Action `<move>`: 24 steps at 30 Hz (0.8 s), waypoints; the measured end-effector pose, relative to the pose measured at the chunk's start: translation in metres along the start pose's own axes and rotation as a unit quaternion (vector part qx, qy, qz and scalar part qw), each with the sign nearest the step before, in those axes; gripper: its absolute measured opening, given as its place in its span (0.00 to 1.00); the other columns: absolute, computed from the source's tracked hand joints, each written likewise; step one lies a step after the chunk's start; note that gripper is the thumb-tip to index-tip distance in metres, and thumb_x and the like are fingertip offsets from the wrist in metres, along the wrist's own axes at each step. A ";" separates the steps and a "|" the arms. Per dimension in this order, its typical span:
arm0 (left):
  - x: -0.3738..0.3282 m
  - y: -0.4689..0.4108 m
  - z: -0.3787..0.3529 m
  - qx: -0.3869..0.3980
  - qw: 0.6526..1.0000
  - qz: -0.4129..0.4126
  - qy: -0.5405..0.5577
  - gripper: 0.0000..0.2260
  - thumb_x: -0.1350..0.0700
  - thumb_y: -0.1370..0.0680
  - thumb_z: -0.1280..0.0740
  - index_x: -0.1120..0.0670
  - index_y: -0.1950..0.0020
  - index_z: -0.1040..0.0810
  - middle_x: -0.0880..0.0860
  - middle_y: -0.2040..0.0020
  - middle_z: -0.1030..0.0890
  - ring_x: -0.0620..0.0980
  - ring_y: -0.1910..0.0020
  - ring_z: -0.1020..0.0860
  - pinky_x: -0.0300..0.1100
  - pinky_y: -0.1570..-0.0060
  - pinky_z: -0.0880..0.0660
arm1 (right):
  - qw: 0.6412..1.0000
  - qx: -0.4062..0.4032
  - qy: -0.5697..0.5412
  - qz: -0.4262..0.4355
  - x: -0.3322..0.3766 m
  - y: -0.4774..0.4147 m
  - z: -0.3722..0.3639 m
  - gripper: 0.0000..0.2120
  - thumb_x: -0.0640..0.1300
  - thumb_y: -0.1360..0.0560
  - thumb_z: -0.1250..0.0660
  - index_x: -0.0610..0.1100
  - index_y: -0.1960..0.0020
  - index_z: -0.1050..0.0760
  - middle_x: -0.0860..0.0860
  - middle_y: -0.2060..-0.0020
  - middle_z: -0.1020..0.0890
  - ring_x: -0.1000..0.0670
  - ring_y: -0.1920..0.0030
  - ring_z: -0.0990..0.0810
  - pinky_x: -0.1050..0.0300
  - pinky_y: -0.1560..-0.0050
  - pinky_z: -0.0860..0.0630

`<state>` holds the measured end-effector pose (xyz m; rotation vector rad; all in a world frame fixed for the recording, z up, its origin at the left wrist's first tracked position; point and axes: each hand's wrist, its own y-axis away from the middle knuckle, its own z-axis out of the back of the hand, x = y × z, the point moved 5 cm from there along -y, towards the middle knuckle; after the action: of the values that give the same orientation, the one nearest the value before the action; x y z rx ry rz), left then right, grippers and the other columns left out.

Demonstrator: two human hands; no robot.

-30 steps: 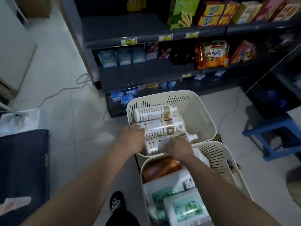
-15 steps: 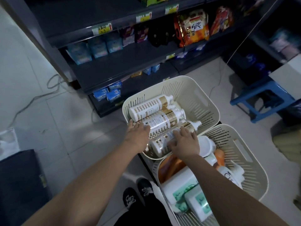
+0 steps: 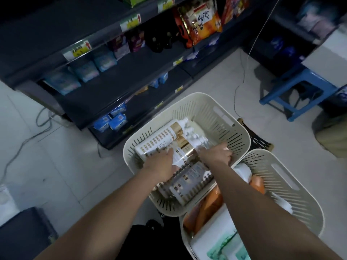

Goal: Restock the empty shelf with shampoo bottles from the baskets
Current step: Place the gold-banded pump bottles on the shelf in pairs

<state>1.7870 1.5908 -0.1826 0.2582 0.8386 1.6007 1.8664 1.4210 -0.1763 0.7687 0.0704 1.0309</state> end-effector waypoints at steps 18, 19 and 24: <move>0.027 -0.031 0.019 0.075 0.952 -0.007 0.296 0.16 0.49 0.30 0.25 0.49 0.45 0.22 0.47 0.48 0.18 0.48 0.49 0.19 0.49 0.46 0.22 | 0.931 -0.076 -0.347 -0.081 -0.011 0.012 -0.038 0.50 0.48 0.35 0.20 0.49 0.22 0.46 0.44 0.25 0.38 0.38 0.28 0.33 0.33 0.32 0.32; 0.026 -0.032 0.018 0.079 0.950 -0.002 0.302 0.16 0.48 0.30 0.25 0.49 0.46 0.22 0.47 0.48 0.18 0.48 0.49 0.19 0.50 0.46 0.22 | 0.925 -0.063 -0.358 -0.114 -0.013 0.017 -0.045 0.49 0.49 0.35 0.20 0.48 0.23 0.45 0.43 0.27 0.35 0.37 0.30 0.31 0.33 0.33 0.30; 0.022 -0.028 0.014 0.103 0.951 -0.008 0.292 0.18 0.51 0.30 0.24 0.49 0.46 0.28 0.44 0.51 0.22 0.47 0.49 0.22 0.44 0.50 0.26 | 0.872 -0.012 -0.439 -0.216 -0.027 0.043 -0.073 0.40 0.51 0.40 0.17 0.42 0.37 0.34 0.44 0.48 0.18 0.40 0.52 0.17 0.36 0.48 0.20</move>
<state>1.8119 1.6164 -0.1965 -0.0885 1.4635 1.5926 1.7910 1.4515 -0.2119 1.0791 -0.5352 0.1904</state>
